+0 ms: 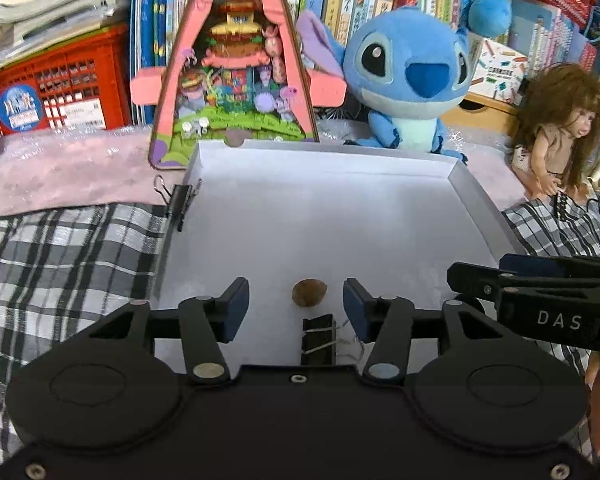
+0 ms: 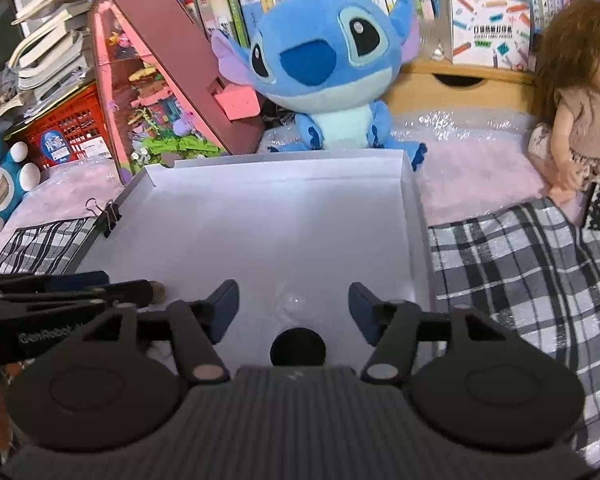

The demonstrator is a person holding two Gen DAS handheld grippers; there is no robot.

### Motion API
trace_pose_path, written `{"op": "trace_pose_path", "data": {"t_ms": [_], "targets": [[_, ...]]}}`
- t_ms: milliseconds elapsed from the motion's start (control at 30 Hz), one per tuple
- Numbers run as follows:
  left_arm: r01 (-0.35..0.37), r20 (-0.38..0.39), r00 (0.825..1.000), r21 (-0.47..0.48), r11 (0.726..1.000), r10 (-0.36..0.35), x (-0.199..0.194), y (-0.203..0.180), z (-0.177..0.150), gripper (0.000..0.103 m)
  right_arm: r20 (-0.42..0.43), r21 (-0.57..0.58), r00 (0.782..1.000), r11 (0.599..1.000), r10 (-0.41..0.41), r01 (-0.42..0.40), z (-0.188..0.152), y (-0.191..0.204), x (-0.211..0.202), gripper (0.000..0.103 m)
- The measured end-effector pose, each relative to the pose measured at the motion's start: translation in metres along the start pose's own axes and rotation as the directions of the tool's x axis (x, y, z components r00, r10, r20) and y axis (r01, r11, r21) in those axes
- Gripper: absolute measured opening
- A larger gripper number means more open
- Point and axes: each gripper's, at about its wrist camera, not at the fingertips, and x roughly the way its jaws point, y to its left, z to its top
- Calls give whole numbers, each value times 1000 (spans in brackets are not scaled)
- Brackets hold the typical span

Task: Organize rigid objects
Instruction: 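Open the left tool to drop the nut while the right tool releases the lid, then withdraw both open tools away from the white tray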

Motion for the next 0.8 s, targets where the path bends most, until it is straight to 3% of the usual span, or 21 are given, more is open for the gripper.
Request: {"op": "trace_pose_path", "data": {"t_ms": [367,567,800], "targets": [[14,65,998,31,999,-16,-50,7,-29,58,49,-59,998,998,25,-22,-33,3,-35,86],[50,87,995,-3,999,-50,-70,8,-46,62,85,-56,995,997,58,-54,-52,6,-56,88],[72,133,988,35,997,-76,-93,2,-74,72,130,-133,988,989,89,-72,-79,16,-83,95]]}}
